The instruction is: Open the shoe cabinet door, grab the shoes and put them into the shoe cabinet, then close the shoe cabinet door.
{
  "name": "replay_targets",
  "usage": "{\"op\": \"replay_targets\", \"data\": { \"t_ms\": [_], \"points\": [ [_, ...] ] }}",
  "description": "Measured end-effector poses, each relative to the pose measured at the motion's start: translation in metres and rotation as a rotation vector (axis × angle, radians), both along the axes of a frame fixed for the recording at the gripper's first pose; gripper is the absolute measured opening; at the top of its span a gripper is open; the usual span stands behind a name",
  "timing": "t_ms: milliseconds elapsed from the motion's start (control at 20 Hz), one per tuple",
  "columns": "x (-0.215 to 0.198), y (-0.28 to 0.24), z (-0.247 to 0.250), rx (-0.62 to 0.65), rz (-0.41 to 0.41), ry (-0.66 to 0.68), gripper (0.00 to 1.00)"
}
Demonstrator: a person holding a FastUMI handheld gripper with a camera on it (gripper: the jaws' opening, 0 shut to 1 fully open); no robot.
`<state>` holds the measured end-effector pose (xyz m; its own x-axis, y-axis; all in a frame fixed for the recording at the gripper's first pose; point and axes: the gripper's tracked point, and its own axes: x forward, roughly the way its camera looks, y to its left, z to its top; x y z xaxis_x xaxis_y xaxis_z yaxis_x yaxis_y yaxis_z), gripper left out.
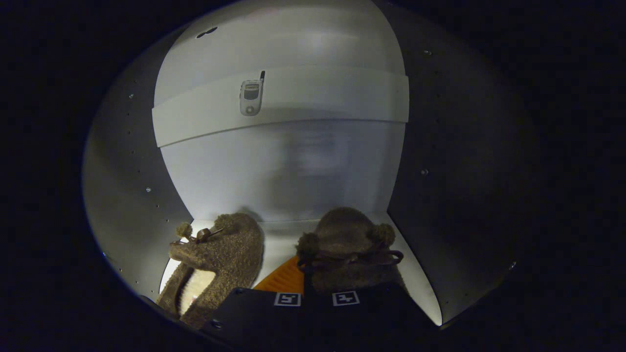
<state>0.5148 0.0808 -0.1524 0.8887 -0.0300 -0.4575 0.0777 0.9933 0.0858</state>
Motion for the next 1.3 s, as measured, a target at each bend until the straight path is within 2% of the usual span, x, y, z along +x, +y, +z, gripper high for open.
{"op": "replay_targets", "data": {
  "t_ms": [50, 450, 600, 750, 950, 1300],
  "points": [
    [-0.001, 0.003, 0.000, 0.008, 0.005, 0.005, 0.09],
    [-0.035, 0.015, 0.009, 0.020, 0.031, 0.071, 0.71],
    [-0.059, 0.014, 0.022, -0.011, 0.046, 0.076, 1.00],
    [-0.083, 0.014, 0.042, -0.010, 0.057, 0.047, 1.00],
    [-0.134, 0.014, 0.091, -0.028, 0.065, -0.087, 1.00],
    [-0.286, 0.022, 0.165, 0.004, 0.066, -0.326, 1.00]
  ]
}}
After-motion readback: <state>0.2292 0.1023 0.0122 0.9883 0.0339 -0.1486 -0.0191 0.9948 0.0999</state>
